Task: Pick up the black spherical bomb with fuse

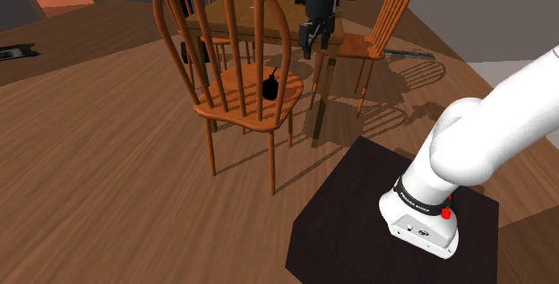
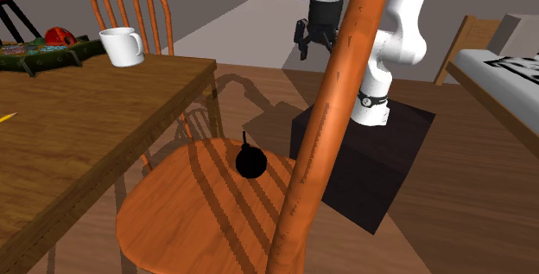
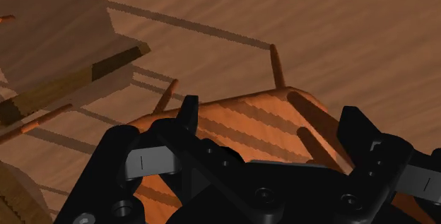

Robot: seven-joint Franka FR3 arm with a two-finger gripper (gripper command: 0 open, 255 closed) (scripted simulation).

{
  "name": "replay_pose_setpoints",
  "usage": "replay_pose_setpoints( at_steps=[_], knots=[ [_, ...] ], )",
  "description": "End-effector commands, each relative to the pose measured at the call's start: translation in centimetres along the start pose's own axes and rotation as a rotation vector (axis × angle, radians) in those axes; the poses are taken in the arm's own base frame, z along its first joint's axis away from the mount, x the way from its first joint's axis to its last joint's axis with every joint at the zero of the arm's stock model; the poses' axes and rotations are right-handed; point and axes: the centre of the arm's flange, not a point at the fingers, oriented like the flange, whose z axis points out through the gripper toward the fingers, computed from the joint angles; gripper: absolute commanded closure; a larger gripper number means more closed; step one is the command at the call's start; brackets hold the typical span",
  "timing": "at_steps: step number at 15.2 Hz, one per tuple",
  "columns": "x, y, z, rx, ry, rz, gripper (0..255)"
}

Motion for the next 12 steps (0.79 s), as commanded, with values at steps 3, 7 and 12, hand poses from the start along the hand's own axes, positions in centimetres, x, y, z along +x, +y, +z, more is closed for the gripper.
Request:
replay_pose_setpoints(
  at_steps=[3, 7, 12],
  knots=[
    [4.7, 1.4, 2.4, 0.024, -0.008, -0.021, 0],
    [9.5, 2.9, 4.7, 0.049, -0.017, -0.041, 0],
    [15.4, 4.5, 7.8, 0.079, -0.028, -0.067, 0]
  ],
)
